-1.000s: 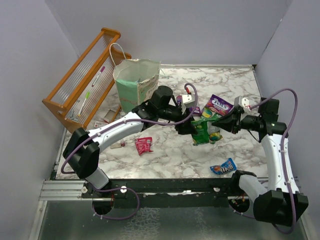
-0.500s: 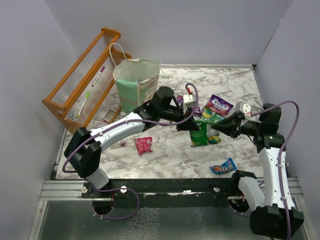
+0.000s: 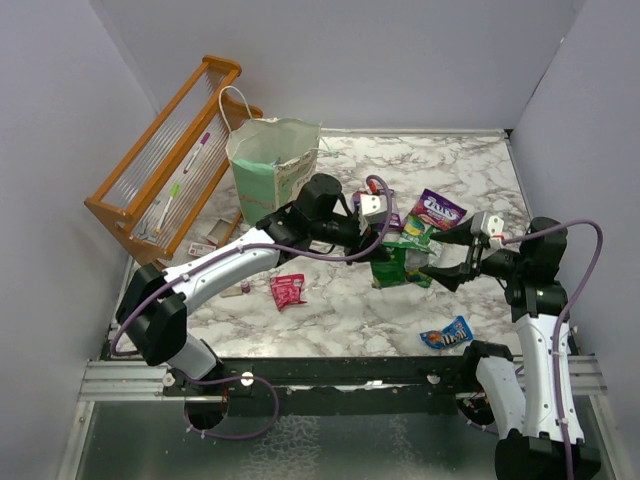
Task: Place the snacks into the paper bag
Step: Place the snack in the paper bag.
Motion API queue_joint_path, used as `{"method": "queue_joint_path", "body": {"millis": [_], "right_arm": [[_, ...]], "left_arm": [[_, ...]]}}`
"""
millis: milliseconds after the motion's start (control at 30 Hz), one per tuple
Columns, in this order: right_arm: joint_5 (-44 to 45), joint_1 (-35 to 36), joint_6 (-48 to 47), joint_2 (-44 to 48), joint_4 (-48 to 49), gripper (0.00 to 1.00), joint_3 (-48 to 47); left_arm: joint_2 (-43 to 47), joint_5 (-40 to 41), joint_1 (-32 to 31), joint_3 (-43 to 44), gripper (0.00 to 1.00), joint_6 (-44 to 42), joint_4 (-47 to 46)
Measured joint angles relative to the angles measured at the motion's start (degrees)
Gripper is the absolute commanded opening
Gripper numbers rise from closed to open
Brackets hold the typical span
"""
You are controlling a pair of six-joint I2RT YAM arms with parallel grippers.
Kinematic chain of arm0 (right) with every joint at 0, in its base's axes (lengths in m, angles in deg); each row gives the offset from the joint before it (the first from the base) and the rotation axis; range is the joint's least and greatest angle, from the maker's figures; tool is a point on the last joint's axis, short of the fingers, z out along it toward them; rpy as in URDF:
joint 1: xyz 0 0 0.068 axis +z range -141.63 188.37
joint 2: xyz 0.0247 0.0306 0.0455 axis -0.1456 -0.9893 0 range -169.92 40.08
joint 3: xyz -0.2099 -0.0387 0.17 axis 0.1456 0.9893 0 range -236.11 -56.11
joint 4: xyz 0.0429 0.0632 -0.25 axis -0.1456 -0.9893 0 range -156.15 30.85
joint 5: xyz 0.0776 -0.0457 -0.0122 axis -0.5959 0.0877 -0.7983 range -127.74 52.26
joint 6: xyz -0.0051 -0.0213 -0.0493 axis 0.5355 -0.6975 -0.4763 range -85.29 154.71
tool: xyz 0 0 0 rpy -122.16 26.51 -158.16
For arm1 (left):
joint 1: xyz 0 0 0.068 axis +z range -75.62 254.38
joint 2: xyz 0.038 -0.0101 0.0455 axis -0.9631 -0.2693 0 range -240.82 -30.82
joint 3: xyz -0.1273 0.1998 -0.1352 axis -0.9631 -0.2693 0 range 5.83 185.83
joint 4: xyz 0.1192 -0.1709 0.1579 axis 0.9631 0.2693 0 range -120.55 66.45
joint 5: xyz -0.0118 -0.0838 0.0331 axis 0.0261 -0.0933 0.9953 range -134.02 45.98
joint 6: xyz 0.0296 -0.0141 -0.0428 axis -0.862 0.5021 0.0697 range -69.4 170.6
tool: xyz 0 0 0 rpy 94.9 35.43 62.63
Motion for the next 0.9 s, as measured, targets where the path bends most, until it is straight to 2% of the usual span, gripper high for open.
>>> {"method": "queue_joint_path", "body": {"millis": [67,233,500,900], "right_arm": [[0.37,0.0,0.39,0.11,0.48,0.85,0.02],[1.4,0.0,0.87,0.09,0.9,0.87,0.02],[3.89,0.0,2.25,0.63,1.57,0.88,0.04],[5.9,0.0,3.56,-1.79,2.38,0.88,0.04]], "left_arm": [[1.36,1.05,0.04,0.0,0.0,-1.88,1.44],[4.46,3.04,1.64,0.02,0.0,-5.57,4.61],[8.85,5.53,8.37,1.77,0.0,-8.55,9.73],[16.63,8.59,17.77,14.25,0.0,-9.99,18.18]]}}
